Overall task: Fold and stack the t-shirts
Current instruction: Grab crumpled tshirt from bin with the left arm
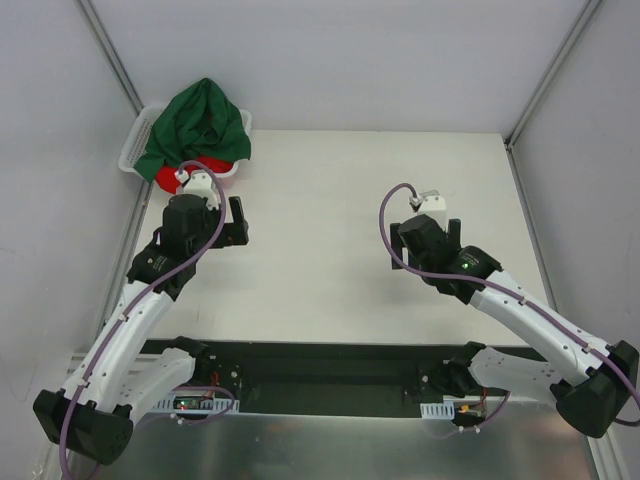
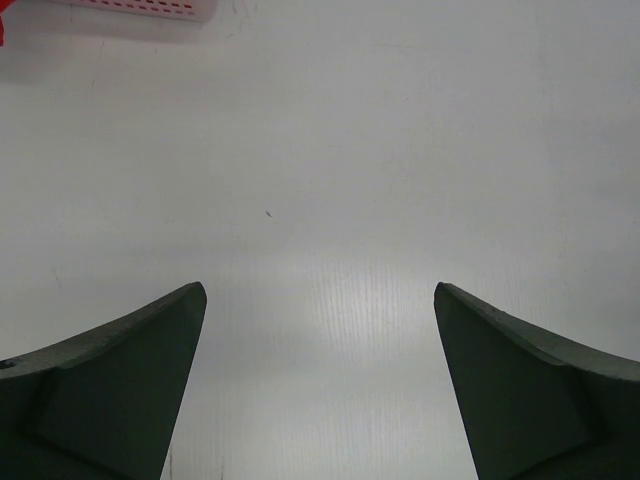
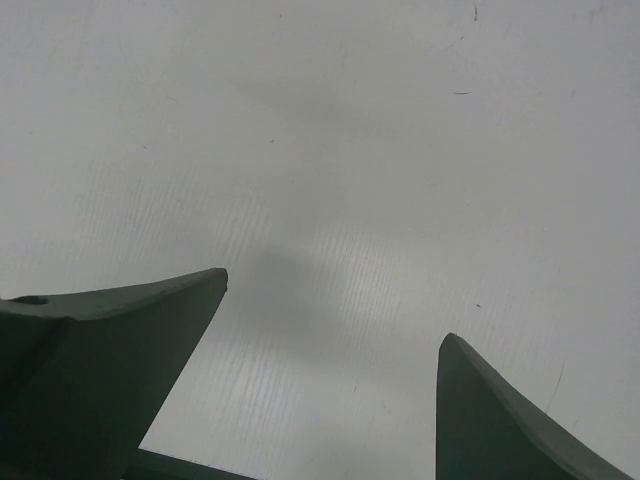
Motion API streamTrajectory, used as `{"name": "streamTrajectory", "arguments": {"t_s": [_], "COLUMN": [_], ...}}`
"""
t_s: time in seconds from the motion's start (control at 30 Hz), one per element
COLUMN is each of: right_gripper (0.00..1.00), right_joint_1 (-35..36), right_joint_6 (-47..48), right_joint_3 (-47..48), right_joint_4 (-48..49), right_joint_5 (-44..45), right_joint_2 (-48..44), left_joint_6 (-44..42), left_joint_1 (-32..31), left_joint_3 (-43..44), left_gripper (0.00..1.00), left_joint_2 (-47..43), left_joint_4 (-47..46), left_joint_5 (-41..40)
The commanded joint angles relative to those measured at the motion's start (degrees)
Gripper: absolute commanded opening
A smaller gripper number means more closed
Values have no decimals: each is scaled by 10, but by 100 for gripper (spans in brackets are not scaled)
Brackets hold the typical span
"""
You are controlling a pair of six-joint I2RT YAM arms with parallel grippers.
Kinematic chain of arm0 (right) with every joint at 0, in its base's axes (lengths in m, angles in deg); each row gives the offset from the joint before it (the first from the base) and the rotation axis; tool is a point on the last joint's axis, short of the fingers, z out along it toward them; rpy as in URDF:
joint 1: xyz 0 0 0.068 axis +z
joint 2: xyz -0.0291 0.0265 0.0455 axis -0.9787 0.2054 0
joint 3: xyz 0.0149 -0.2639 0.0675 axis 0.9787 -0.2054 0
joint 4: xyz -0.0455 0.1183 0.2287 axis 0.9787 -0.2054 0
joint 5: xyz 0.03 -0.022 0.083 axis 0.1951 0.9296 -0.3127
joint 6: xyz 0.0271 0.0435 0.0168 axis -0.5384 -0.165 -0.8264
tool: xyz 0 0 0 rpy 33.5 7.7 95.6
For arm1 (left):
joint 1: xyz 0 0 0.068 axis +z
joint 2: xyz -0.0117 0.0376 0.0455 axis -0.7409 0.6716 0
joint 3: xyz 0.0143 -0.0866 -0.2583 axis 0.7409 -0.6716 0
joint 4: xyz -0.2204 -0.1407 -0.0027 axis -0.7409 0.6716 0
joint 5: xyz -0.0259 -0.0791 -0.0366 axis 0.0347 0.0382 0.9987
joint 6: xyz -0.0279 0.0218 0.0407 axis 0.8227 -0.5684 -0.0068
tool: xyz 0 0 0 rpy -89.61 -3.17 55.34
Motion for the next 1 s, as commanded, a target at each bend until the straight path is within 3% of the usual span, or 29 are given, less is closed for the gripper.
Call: {"name": "streamTrajectory", "arguments": {"t_s": [0.0, 0.3, 0.43, 0.63, 0.77, 0.97], "right_gripper": [96, 96, 96, 96, 96, 96], "right_joint_1": [2, 2, 3, 2, 2, 3], "right_joint_6": [3, -1, -2, -10, -15, -22], "right_joint_3": [16, 13, 18, 8, -3, -14], "right_joint_4": [4, -1, -4, -5, -6, 2], "right_joint_5": [7, 7, 6, -3, -11, -29], "right_joint_2": [-10, -16, -20, -30, -45, -53], "left_joint_6": [-2, -24, -51, -132, -132, -175], "left_joint_1": [-3, -3, -3, 21, 95, 150], "left_joint_3": [16, 5, 49, 208, 324, 477], "left_gripper": [99, 99, 99, 99, 99, 99], "left_joint_2": [-19, -39, -3, 168, 298, 446], "left_joint_4": [0, 0, 0, -12, -15, -8], "left_joint_5": [-16, -13, -58, -82, 38, 74]}}
